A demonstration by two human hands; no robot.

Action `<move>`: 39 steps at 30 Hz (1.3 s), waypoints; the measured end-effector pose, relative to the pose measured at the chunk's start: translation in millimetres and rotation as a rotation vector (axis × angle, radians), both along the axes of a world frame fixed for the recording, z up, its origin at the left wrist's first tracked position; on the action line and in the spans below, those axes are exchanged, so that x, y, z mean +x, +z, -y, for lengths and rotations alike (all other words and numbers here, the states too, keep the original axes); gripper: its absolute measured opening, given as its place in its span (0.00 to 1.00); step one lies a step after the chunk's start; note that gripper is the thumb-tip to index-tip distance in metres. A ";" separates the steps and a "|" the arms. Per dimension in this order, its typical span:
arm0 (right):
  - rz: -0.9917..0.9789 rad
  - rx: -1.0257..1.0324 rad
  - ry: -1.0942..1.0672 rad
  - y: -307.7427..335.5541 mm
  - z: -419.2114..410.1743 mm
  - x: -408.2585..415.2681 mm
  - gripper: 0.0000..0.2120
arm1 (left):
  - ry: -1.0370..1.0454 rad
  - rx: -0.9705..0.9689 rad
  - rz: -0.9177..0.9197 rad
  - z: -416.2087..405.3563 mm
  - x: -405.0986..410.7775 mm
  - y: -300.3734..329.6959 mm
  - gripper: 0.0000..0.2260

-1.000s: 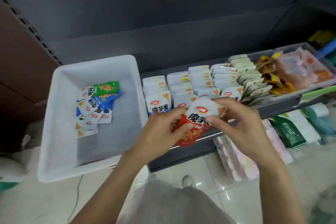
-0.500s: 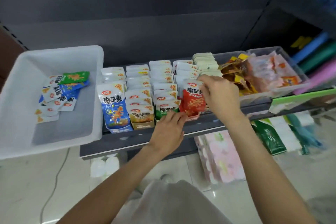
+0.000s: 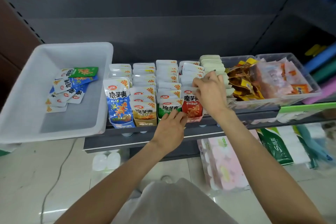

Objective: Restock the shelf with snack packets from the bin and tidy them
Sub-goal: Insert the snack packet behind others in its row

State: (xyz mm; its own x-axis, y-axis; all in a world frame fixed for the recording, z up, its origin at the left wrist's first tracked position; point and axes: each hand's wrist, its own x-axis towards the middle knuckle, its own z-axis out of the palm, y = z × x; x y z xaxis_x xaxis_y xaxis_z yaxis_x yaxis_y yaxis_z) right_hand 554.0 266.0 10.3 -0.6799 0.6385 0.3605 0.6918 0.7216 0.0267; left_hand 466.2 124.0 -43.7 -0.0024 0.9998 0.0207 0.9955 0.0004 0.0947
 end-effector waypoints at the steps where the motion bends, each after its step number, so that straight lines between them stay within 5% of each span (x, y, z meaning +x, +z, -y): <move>1: 0.056 0.035 -0.006 -4.9 -1.0 -0.8 0.07 | -0.007 0.002 -0.008 -0.2 0.0 -0.5 0.22; 4: 0.041 0.115 -0.073 1.1 -0.2 -1.3 0.15 | -0.029 0.036 0.015 0.0 -1.5 -1.8 0.20; 6: -0.144 0.049 -0.055 17.3 6.4 1.9 0.17 | -0.042 0.120 0.122 2.1 -6.3 0.1 0.17; 10: -0.764 -0.437 0.026 56.6 50.9 10.8 0.09 | 0.008 0.406 0.452 32.7 -28.4 28.7 0.10; 13: -0.879 -0.711 0.102 70.9 95.4 -7.1 0.07 | 0.241 0.672 0.611 81.8 -64.8 52.1 0.05; 17: -0.542 -0.956 0.400 62.5 135.6 -71.8 0.07 | 0.635 0.785 0.527 154.9 -145.9 62.7 0.06; 21: -0.244 -1.016 0.645 43.9 168.1 -161.0 0.07 | 0.768 0.300 0.329 204.4 -250.4 61.7 0.10; 24: -0.023 -0.829 0.692 19.8 179.9 -229.7 0.09 | 0.703 -0.201 0.318 206.7 -309.4 49.4 0.22; 28: 0.481 -0.715 0.653 -4.7 179.3 -287.8 0.25 | 0.487 -0.611 0.511 186.3 -345.9 27.9 0.23; 36: 0.673 -0.739 0.549 -21.0 181.2 -309.9 0.28 | 0.066 -0.767 0.422 152.6 -365.8 20.5 0.26; 39: 0.735 -0.647 0.499 -30.5 181.2 -312.4 0.21 | -0.039 -0.654 0.271 142.7 -364.5 23.0 0.19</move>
